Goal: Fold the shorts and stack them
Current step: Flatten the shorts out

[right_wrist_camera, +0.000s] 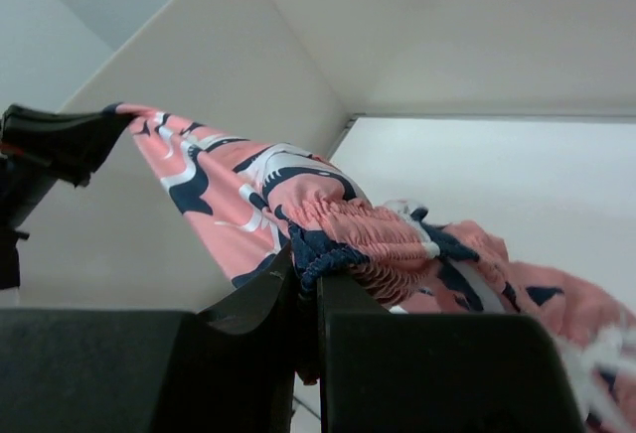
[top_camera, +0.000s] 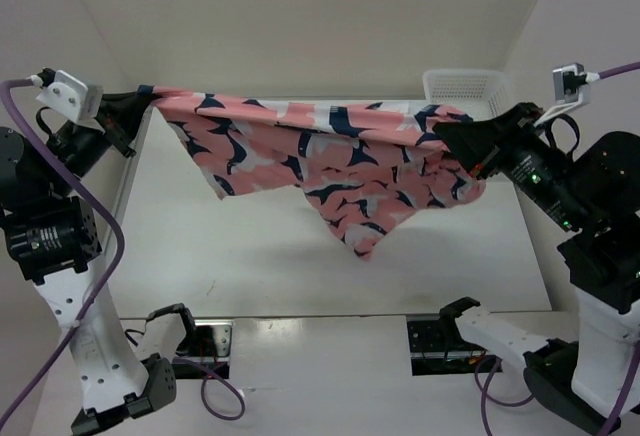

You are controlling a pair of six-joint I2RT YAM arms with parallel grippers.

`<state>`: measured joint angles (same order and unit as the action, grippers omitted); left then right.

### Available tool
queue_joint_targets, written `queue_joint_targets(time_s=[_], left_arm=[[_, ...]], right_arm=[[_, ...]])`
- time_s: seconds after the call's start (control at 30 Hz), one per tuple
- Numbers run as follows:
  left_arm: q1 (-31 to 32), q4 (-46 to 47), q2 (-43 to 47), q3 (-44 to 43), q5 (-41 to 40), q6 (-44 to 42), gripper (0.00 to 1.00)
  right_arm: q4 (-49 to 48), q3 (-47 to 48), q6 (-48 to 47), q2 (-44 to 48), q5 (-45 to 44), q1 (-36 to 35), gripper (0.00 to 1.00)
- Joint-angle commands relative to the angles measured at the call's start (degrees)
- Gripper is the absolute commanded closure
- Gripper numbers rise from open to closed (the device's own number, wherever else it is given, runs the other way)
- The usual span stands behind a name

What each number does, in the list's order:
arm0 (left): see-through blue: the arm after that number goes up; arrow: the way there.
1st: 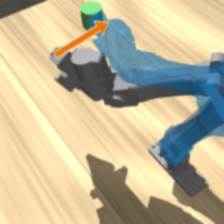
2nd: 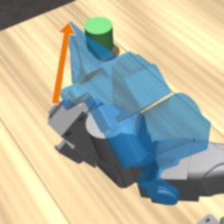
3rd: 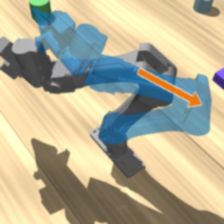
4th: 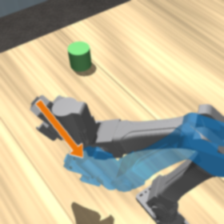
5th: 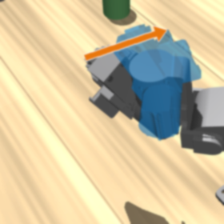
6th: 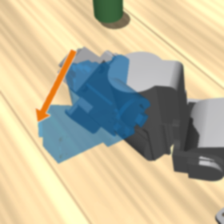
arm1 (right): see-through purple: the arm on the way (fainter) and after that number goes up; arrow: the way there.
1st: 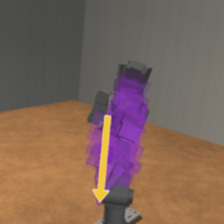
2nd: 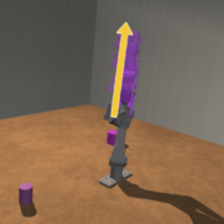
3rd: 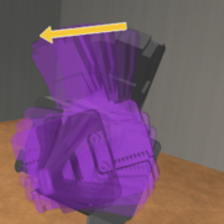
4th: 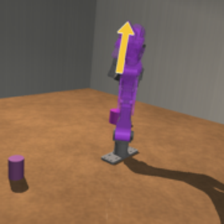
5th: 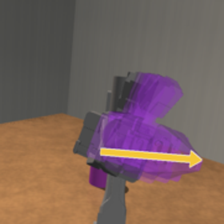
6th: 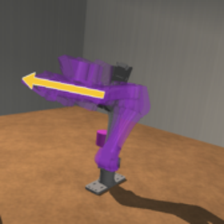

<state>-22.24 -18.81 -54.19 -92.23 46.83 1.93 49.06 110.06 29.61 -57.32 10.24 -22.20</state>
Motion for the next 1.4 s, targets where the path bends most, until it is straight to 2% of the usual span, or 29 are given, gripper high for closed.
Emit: queue_joint_targets(time_s=[0.0,0.17,0.23,0.33,0.47,0.5,0.6,0.73,0.77,0.93,0.97,1.0,1.07,1.13,1.17,1.2,1.23,1.37], left_arm=[[-1.23,2.72,-1.79,1.08,-3.42,-1.93,1.0],[-1.23,3.34,-2.32,4.15,-2.88,-1.93,1.0],[-1.23,3.34,-2.32,7.65,-2.88,-1.93,1.0],[-1.23,3.34,-3.64,11.97,-2.36,-1.93,1.0],[-1.23,3.86,-6.62,21.54,-2.36,-1.93,1.0],[-0.53,4.74,-6.63,26.26,-2.36,-1.93,1.0],[0.53,6.15,-9.52,31.48,-4.89,-1.93,1.0],[1.15,7.38,-14.17,34.74,-7.01,-1.93,1.0],[1.15,7.38,-14.18,34.74,-7.01,-1.93,1.0],[1.15,5.89,-15.32,32.11,-8.6,-1.93,1.0],[1.15,5.89,-15.33,32.11,-8.6,-1.93,1.0],[1.15,5.89,-15.33,32.11,-8.6,-1.93,1.0],[1.15,6.41,-15.33,32.11,-8.07,-1.93,1.0],[1.15,6.42,-15.33,32.63,-8.07,-1.93,1.0],[1.15,6.42,-14.81,32.64,-8.07,-1.93,1.0],[1.15,6.42,-14.8,32.64,-8.07,-1.93,1.0],[1.15,6.42,-14.8,32.64,-8.07,-1.93,1.0],[1.15,6.42,-14.27,33.16,-8.07,-1.93,1.0]], right_arm=[[3.59,-4.14,-1.04,1.42,-1.1,1.1,0.98],[-1.41,-20.38,1.94,3.27,-0.13,1.1,0.93],[-7.11,-29.23,3.52,3.27,0.39,1.1,0.91],[-14.76,-38.94,6.42,-0.59,0.92,1.63,0.9],[-23.82,-46.5,8.89,-6.39,2.23,2.24,0.95],[-25.4,-48.34,9.59,-9.45,2.24,3.03,0.95],[-30.85,-50.11,10.82,-14.73,3.56,4.53,0.95],[-35.95,-48.72,10.82,-24.65,6.2,6.02,0.88],[-35.96,-48.1,10.13,-25.81,7.24,6.02,0.8],[-36.49,-45.72,9.59,-29.25,6.63,6.02,0.77],[-36.49,-45.72,9.59,-29.25,6.63,6.63,0.69],[-36.49,-45.72,9.59,-29.77,6.64,6.64,0.66],[-37.98,-46.33,9.59,-29.78,7.16,6.64,0.66],[-38.59,-46.86,9.59,-29.26,7.16,6.64,0.77],[-38.6,-46.87,9.59,-29.25,7.16,6.64,0.79],[-38.6,-46.87,9.59,-29.25,7.16,6.64,0.93],[-38.6,-46.87,9.59,-29.25,7.16,6.64,0.97],[-38.6,-46.87,10.29,-27.86,7.16,6.64,1.0]])
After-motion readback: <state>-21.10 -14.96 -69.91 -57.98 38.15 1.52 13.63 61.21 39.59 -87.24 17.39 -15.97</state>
